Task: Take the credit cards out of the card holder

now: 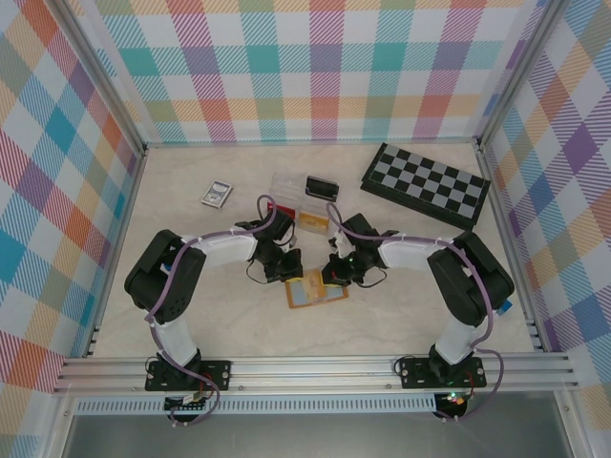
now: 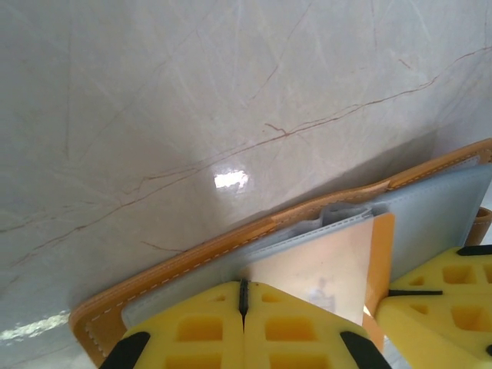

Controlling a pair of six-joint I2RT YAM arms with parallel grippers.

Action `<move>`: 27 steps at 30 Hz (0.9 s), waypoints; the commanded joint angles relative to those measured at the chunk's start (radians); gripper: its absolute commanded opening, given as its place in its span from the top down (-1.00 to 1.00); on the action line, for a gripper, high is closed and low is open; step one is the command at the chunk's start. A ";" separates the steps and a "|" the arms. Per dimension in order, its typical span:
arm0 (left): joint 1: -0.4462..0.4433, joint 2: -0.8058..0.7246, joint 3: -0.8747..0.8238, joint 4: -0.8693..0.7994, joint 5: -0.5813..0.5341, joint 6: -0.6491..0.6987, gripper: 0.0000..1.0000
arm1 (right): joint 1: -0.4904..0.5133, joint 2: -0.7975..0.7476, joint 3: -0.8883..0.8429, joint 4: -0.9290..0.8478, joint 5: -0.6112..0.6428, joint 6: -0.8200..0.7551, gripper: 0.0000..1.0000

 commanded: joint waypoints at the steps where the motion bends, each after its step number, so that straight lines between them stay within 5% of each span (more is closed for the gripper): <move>1: 0.011 0.020 -0.053 -0.103 -0.085 0.026 1.00 | -0.013 -0.027 -0.025 -0.037 0.019 -0.015 1.00; 20: 0.015 -0.080 0.010 -0.073 -0.025 0.021 1.00 | -0.075 -0.193 -0.089 -0.082 0.009 -0.066 1.00; 27: 0.021 -0.139 -0.017 0.025 0.027 -0.047 0.32 | -0.111 -0.294 -0.118 -0.086 -0.031 -0.090 1.00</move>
